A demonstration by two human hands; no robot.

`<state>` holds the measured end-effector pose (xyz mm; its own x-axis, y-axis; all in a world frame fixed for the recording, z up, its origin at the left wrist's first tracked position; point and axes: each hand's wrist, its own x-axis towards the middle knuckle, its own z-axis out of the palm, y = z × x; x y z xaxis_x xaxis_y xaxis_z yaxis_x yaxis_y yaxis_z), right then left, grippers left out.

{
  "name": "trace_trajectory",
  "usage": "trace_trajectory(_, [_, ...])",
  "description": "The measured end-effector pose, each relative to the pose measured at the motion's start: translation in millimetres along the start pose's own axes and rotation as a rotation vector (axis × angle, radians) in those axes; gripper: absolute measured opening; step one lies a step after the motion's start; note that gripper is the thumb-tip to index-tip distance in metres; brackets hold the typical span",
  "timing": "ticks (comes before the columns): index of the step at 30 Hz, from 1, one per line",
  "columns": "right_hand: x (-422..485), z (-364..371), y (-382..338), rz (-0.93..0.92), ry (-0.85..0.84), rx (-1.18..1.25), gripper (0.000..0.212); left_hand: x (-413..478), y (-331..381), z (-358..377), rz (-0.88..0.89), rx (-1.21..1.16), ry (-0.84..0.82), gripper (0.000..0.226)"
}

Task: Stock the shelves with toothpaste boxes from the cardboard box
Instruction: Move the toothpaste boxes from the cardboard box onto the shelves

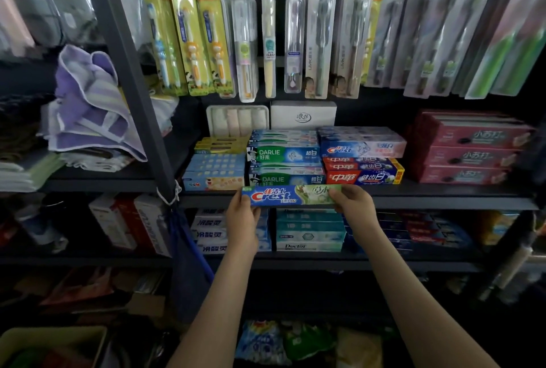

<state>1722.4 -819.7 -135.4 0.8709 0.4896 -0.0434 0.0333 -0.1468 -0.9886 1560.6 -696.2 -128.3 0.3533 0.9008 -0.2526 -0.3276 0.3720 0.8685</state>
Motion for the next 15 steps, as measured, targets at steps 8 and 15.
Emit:
trace_trajectory(8, [2, -8, 5, -0.095, 0.078, -0.044, 0.041, 6, -18, 6, 0.21, 0.567, 0.012, 0.04])
trace_trajectory(15, [7, -30, 10, -0.078, 0.142, -0.074, 0.044, -1, -24, 26, 0.301, 0.807, -0.094, 0.046])
